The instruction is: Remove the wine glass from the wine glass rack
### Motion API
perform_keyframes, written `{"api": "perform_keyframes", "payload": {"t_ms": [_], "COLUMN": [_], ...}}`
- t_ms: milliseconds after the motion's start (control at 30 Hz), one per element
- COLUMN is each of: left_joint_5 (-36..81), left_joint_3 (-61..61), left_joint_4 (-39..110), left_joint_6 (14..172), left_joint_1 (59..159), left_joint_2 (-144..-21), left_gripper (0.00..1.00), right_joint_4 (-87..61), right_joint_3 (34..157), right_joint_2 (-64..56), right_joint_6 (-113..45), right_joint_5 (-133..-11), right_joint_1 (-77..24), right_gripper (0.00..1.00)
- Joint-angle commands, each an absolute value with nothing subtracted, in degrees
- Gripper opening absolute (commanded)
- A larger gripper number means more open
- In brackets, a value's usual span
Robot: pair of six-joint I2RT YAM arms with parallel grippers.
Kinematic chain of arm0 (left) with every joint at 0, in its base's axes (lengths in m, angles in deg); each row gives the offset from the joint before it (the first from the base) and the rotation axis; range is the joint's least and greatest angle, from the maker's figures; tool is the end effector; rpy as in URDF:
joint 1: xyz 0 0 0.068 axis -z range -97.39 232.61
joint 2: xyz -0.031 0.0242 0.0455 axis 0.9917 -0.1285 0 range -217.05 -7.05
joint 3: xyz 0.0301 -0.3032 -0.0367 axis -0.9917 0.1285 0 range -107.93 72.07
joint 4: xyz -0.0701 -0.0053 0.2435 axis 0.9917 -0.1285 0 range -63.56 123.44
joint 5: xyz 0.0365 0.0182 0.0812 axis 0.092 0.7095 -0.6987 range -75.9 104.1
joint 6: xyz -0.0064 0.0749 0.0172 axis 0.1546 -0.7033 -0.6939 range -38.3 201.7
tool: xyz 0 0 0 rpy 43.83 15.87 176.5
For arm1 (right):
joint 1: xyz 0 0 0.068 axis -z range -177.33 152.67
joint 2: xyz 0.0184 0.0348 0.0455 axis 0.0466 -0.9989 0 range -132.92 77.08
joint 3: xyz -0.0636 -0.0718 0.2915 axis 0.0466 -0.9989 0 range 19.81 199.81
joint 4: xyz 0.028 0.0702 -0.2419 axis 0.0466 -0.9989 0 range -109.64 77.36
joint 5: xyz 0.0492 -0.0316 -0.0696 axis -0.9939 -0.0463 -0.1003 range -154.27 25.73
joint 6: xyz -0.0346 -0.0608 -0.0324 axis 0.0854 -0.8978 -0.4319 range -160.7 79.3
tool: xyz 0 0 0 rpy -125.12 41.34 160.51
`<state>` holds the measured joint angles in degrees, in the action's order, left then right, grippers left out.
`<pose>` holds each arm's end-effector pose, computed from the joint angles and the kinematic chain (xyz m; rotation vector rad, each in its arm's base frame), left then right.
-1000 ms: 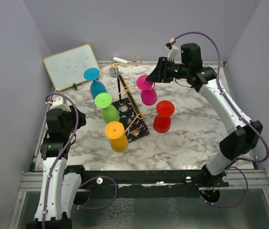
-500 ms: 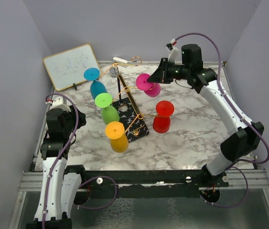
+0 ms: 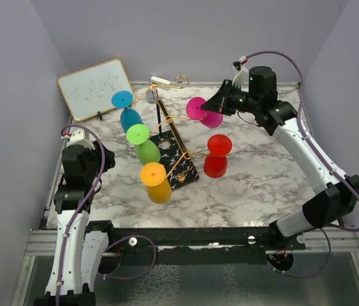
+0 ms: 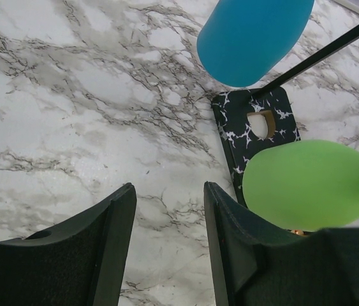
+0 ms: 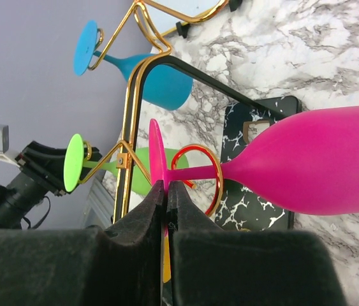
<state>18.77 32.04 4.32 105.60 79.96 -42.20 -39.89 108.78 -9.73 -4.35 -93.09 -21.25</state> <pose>0.1331 0.0008 0.3083 -0.4094 1.9644 -0.3194 0.3130 0.1735 0.4253 -0.1150 2.1481 1.1496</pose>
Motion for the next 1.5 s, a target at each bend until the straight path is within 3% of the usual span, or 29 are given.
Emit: {"api": "perform_keyframes", "payload": {"t_ms": [0, 200, 400, 767, 1233, 1467], "left_joint_5": [18.2, 18.5, 18.5, 18.4, 17.9, 17.8], "left_joint_3": [31.8, 31.8, 31.9, 31.8, 31.8, 31.6], "left_joint_4": [5.4, 5.6, 5.6, 5.5, 5.4, 5.3], "left_joint_6": [106.1, 106.1, 106.1, 106.1, 106.1, 106.0], "left_joint_1": [80.2, 80.3, 80.4, 80.4, 80.4, 80.3], "left_joint_2": [-42.0, -42.0, -41.9, -41.8, -41.7, -41.8], "left_gripper": [0.49, 0.50, 0.57, 0.58, 0.58, 0.58], "right_joint_4": [-34.8, -33.4, -32.6, -31.1, -28.8, -30.9], "right_joint_3": [105.4, 102.6, 102.9, 104.3, 114.6, 121.5], "right_joint_2": [-4.8, -2.5, -4.1, -8.7, -17.8, -21.6], "right_joint_6": [-0.4, 0.2, -0.2, 0.6, 0.8, -2.4], "right_joint_5": [-88.7, -94.1, -106.0, -112.3, -112.9, -103.6], "right_joint_1": [-20.4, -19.8, -19.9, -19.9, -20.0, -20.0], "right_gripper": [0.02, 0.02, 0.02, 0.02, 0.02, 0.02]}}
